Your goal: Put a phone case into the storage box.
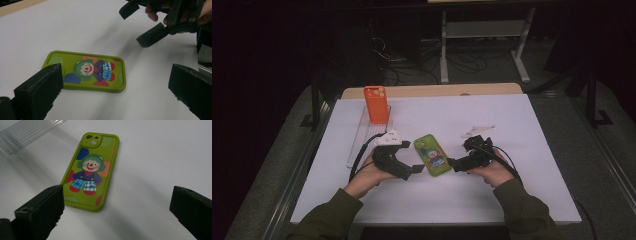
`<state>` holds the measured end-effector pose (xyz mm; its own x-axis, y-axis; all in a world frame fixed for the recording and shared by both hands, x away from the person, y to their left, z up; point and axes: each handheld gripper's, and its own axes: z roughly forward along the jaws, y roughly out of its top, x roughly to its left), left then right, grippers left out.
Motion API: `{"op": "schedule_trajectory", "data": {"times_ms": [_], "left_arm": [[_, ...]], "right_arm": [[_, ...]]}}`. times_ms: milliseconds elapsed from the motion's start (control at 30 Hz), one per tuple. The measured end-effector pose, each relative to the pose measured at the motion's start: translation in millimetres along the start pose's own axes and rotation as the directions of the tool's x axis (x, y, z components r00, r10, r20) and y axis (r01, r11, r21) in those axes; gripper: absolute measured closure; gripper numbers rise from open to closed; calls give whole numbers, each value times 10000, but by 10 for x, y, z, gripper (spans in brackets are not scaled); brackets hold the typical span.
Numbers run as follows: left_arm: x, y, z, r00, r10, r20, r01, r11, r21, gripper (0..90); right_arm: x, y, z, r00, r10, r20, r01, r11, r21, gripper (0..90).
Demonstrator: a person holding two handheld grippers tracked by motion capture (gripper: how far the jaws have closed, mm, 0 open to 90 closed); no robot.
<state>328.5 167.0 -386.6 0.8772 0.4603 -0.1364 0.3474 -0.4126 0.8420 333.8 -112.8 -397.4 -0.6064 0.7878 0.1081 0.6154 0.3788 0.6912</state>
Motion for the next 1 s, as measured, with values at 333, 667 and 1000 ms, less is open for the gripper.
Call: {"op": "schedule_trajectory", "data": {"times_ms": [333, 667, 1000], "left_arm": [[16, 7, -12, 10000, -55, -8, 55, 10000, -75, 0], [22, 8, -17, 10000, -84, -4, 84, 9999, -82, 0], [29, 13, -30, 9999, -118, -5, 118, 9998, -145, 0]], "right_arm": [[167, 173, 297, 9999, -150, 25, 147, 9969, 775, 0], [342, 290, 598, 9992, -376, 150, 350, 9883, 1483, 0], [427, 266, 816, 9986, -417, 336, 336, 9763, 2137, 0]]}}
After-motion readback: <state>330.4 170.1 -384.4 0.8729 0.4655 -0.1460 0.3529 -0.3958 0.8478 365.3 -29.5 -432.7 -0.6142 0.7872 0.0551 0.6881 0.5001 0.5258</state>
